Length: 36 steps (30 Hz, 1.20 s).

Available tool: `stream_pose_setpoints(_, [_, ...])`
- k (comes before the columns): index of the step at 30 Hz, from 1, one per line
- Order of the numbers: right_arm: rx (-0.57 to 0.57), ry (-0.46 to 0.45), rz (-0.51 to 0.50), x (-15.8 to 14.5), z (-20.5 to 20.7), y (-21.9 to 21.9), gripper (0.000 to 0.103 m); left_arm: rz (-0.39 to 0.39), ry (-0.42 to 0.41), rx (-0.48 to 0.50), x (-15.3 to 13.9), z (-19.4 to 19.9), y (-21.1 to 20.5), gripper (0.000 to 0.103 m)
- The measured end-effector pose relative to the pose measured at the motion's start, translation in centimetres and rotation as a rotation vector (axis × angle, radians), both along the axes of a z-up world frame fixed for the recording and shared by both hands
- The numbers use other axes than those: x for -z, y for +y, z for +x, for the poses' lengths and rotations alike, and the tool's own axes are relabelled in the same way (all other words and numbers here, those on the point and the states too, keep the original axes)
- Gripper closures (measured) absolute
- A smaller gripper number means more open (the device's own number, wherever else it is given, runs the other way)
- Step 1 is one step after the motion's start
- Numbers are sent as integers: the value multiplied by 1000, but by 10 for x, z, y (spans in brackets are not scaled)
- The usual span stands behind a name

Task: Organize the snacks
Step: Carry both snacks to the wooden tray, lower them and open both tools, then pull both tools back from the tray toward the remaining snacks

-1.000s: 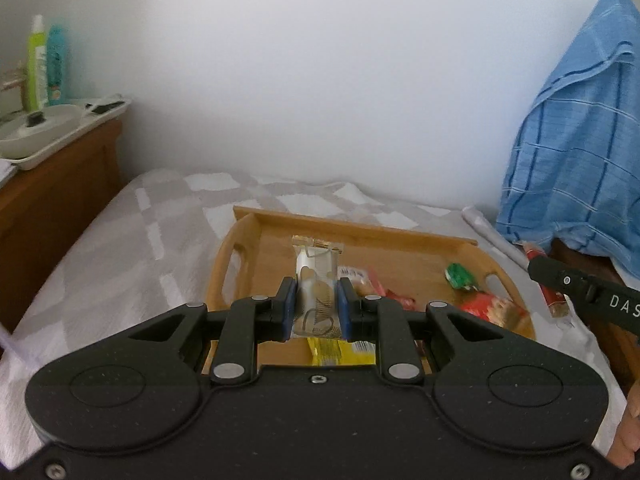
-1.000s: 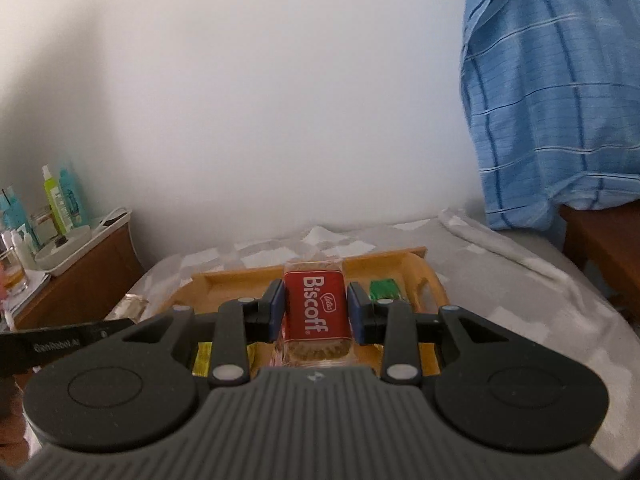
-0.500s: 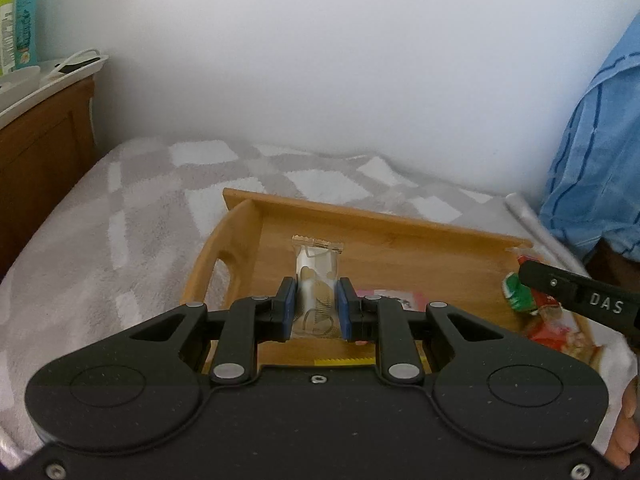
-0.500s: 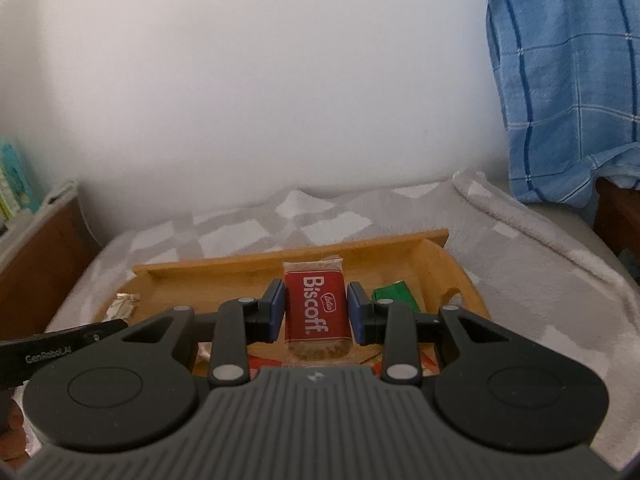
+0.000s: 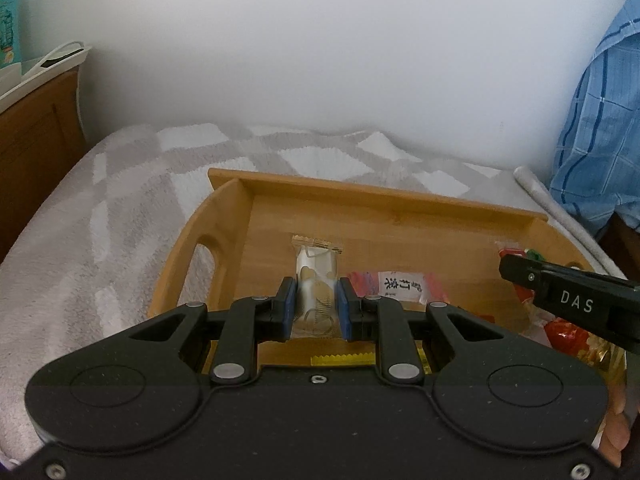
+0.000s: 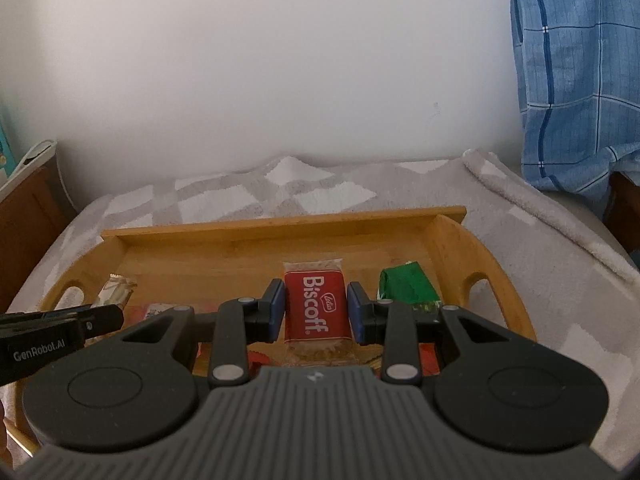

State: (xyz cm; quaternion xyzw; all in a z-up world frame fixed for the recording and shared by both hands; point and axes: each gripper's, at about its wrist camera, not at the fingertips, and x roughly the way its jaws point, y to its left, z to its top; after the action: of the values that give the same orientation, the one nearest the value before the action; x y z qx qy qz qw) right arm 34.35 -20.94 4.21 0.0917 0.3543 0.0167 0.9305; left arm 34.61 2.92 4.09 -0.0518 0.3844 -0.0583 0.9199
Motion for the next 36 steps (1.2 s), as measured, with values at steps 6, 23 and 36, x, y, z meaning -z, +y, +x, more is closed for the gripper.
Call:
stream_pose_setpoints(6, [-7, 13, -8, 5, 1, 2, 65, 17, 18, -5, 7, 1, -1, 83])
stream_pose_setpoints(23, [-18, 49, -35, 16, 3, 4, 65, 30, 8, 5, 9, 1, -3, 83])
stream_pose_setpoints(36, [-37, -28, -51, -9, -12, 5, 40, 48, -22, -32, -13, -12, -2, 57])
